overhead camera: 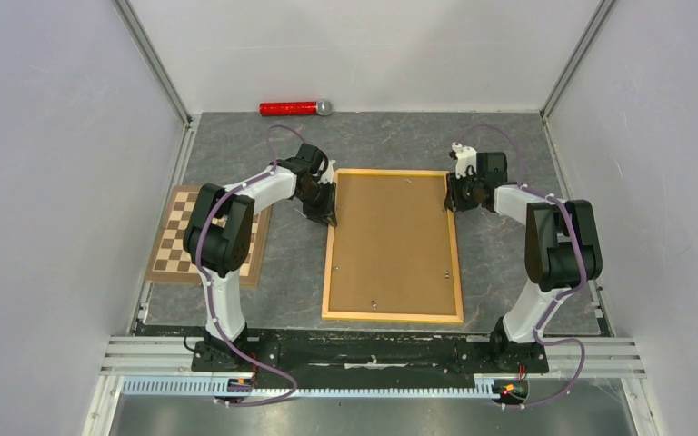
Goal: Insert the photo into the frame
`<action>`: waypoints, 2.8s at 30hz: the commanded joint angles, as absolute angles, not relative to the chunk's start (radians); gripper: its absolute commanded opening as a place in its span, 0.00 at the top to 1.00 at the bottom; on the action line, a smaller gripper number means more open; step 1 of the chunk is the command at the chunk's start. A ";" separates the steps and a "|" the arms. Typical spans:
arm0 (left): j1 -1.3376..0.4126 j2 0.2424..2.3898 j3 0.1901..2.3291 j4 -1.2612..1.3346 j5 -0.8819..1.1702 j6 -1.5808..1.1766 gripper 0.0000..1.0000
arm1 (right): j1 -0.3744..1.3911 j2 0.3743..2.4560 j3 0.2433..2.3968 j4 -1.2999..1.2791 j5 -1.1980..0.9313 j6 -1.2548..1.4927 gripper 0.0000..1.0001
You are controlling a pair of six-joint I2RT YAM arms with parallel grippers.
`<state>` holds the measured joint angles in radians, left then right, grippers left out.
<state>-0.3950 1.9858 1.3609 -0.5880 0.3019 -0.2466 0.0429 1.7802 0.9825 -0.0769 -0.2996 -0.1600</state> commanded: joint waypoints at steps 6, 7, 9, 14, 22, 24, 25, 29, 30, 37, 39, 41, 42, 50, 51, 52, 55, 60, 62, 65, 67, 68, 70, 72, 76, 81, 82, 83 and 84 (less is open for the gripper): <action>-0.377 1.965 1.344 -0.592 0.267 -0.253 0.98 | 0.031 1.842 1.058 -0.218 -0.376 -0.365 0.68; -0.375 1.965 1.344 -0.592 0.265 -0.253 0.98 | 0.030 1.844 1.065 -0.225 -0.380 -0.377 0.68; -0.374 1.964 1.345 -0.592 0.266 -0.254 0.98 | 0.031 1.848 1.075 -0.245 -0.386 -0.411 0.68; -0.373 1.967 1.346 -0.590 0.265 -0.256 0.98 | 0.029 1.865 1.109 -0.294 -0.413 -0.491 0.67; -0.372 1.961 1.346 -0.590 0.262 -0.258 0.98 | 0.011 1.921 1.168 -0.379 -0.471 -0.627 0.64; -0.372 1.963 1.347 -0.590 0.264 -0.257 0.98 | 0.007 1.935 1.186 -0.404 -0.485 -0.667 0.62; -0.372 1.963 1.347 -0.590 0.263 -0.258 0.98 | 0.006 1.941 1.196 -0.418 -0.492 -0.683 0.62; -0.373 1.965 1.348 -0.591 0.262 -0.257 0.98 | 0.006 1.965 1.227 -0.466 -0.512 -0.742 0.60; -0.372 1.965 1.348 -0.591 0.261 -0.258 0.98 | 0.006 1.967 1.232 -0.472 -0.516 -0.749 0.60; -0.371 1.967 1.350 -0.591 0.259 -0.256 0.98 | 0.006 1.987 1.265 -0.521 -0.500 -0.823 0.60; -0.371 1.966 1.350 -0.591 0.258 -0.256 0.98 | 0.006 1.996 1.286 -0.539 -0.488 -0.846 0.60; -0.370 1.965 1.350 -0.591 0.257 -0.256 0.98 | 0.006 2.006 1.306 -0.561 -0.483 -0.867 0.60; -0.370 1.964 1.350 -0.590 0.256 -0.255 0.98 | 0.007 2.011 1.317 -0.571 -0.479 -0.874 0.60; -0.365 1.968 1.355 -0.592 0.256 -0.255 0.98 | 0.006 2.038 1.362 -0.612 -0.454 -0.927 0.59; -0.365 1.968 1.356 -0.591 0.259 -0.255 0.98 | 0.005 2.039 1.364 -0.612 -0.452 -0.927 0.59; -0.364 1.967 1.356 -0.592 0.258 -0.255 0.98 | 0.006 2.042 1.367 -0.611 -0.450 -0.926 0.59; -0.364 1.970 1.359 -0.593 0.259 -0.254 0.98 | 0.006 2.052 1.385 -0.607 -0.457 -0.867 0.56; -0.364 1.973 1.359 -0.594 0.262 -0.255 0.98 | 0.006 2.026 1.369 -0.485 -0.421 -0.628 0.50; -0.365 1.973 1.358 -0.594 0.264 -0.255 0.98 | 0.006 2.008 1.352 -0.423 -0.406 -0.520 0.48; -0.365 1.971 1.357 -0.593 0.264 -0.255 0.98 | 0.006 1.972 1.318 -0.366 -0.417 -0.394 0.42; -0.365 1.969 1.356 -0.593 0.266 -0.255 0.98 | 0.006 1.946 1.290 -0.323 -0.424 -0.326 0.38; -0.365 1.967 1.357 -0.593 0.267 -0.256 0.98 | 0.006 1.933 1.277 -0.311 -0.433 -0.303 0.37; -0.364 1.966 1.355 -0.592 0.267 -0.255 0.98 | 0.006 1.903 1.249 -0.286 -0.450 -0.258 0.35; -0.365 1.962 1.350 -0.588 0.271 -0.258 0.98 | 0.006 1.870 1.226 -0.273 -0.474 -0.232 0.35; -0.365 1.960 1.342 -0.581 0.282 -0.271 0.98 | -0.027 1.805 1.176 -0.254 -0.537 -0.190 0.34; -0.355 1.945 1.306 -0.550 0.296 -0.311 0.98 | -0.032 1.718 1.102 -0.286 -0.606 -0.242 0.34; -0.352 1.940 1.297 -0.544 0.299 -0.321 0.98 | -0.031 1.704 1.085 -0.308 -0.613 -0.273 0.34; -0.347 1.936 1.289 -0.534 0.304 -0.331 0.98 | -0.031 1.684 1.068 -0.333 -0.620 -0.303 0.35; -0.341 1.931 1.275 -0.520 0.311 -0.340 0.98 | -0.031 1.665 1.047 -0.360 -0.626 -0.343 0.35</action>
<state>-0.3698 1.9656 1.3220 -0.5472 0.3168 -0.2802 -0.0334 1.7496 1.1057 -0.3031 -0.5529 -0.2451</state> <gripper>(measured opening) 0.296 0.657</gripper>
